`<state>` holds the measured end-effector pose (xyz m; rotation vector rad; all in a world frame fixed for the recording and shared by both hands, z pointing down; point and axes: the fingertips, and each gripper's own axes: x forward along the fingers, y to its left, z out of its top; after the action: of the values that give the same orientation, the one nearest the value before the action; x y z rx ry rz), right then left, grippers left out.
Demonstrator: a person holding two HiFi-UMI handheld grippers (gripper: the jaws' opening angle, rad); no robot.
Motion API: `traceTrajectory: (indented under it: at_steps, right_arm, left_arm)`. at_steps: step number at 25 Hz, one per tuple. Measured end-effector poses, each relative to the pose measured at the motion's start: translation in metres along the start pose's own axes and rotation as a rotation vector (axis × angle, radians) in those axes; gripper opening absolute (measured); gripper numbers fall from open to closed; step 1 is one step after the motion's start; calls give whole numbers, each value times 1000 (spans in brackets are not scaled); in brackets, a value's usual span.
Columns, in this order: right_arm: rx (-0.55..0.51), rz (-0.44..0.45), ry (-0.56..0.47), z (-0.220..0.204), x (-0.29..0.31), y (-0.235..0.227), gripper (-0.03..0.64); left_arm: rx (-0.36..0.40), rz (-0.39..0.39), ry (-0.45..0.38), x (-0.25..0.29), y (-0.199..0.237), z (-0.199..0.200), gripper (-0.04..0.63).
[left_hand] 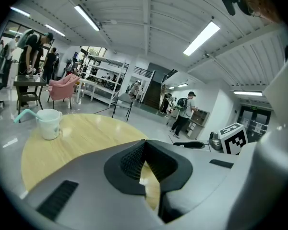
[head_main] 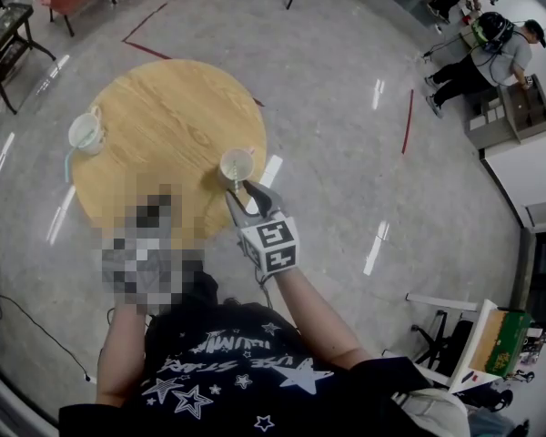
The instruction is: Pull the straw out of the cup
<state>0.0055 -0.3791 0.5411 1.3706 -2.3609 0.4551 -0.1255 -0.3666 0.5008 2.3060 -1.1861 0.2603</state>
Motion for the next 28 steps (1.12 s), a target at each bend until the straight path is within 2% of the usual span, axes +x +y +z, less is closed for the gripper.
traceTrajectory:
  at_steps: [16,18,28]
  right_arm:
    - [-16,-18,-8,18,23,-7,141]
    - [-18,-25,-9,19,22,-9,81]
    - [-45,-63,0,15,14,-11,29]
  left_arm:
    - [-18,-11,-1,13,25,17,6]
    - [-17,-13,-1,15,24,17,6]
    - [-26,-9,-12,5,22,14,6]
